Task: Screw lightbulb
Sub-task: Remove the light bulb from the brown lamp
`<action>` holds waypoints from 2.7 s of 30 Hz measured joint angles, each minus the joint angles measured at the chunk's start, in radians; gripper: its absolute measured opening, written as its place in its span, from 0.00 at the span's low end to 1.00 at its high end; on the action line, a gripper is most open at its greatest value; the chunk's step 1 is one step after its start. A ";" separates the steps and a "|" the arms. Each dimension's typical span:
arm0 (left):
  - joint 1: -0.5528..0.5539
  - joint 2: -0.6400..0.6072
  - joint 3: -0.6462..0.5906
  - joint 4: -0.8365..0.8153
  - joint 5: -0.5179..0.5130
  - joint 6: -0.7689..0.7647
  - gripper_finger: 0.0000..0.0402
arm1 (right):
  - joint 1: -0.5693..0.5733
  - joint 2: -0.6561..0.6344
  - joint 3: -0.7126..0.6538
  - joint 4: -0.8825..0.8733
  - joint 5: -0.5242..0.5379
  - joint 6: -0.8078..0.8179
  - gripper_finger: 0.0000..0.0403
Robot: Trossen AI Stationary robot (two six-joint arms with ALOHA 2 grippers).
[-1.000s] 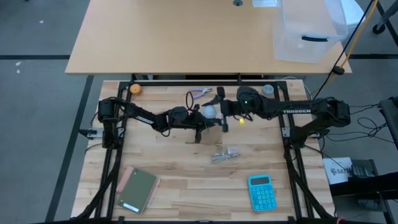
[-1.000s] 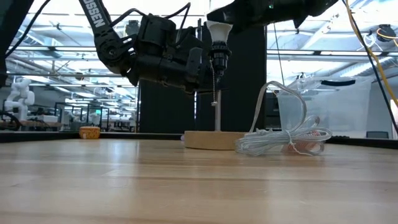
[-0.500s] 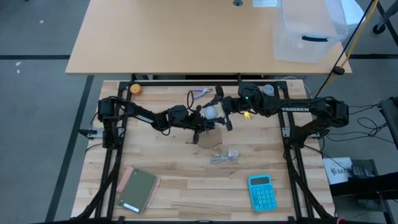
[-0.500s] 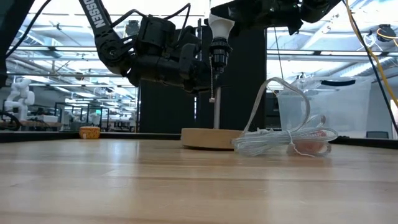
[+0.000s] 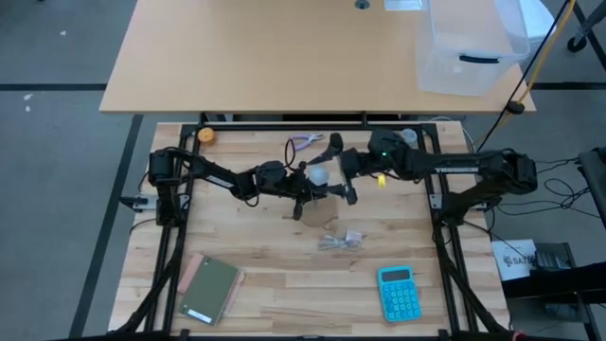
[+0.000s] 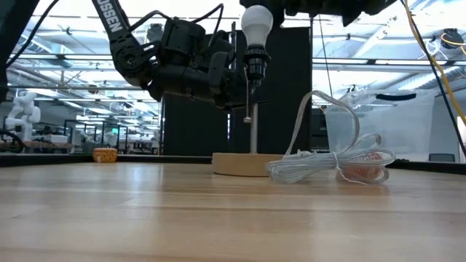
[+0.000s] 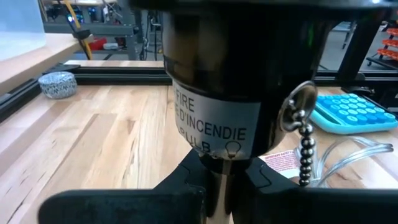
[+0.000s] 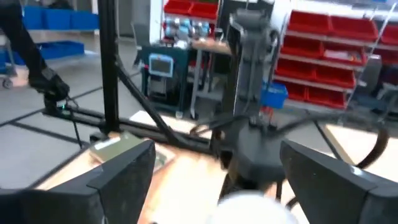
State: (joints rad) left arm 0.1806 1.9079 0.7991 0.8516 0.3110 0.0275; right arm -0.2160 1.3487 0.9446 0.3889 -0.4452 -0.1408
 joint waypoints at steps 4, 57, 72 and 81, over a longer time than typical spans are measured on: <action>0.000 0.000 0.000 -0.002 -0.014 -0.012 0.08 | 0.045 -0.068 -0.001 -0.061 0.148 0.013 0.86; 0.000 -0.001 0.001 0.000 -0.094 -0.042 0.08 | 0.457 0.206 -0.003 0.230 1.458 0.026 0.60; -0.002 -0.001 0.000 0.000 -0.103 -0.037 0.08 | 0.376 0.134 -0.003 0.090 1.177 -0.045 0.53; -0.003 -0.001 0.002 -0.002 -0.093 -0.037 0.08 | 0.263 0.036 -0.003 -0.095 0.891 -0.048 0.59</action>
State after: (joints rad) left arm 0.1772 1.9072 0.8013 0.8498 0.2183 -0.0094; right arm 0.0472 1.3851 0.9417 0.2934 0.4454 -0.1889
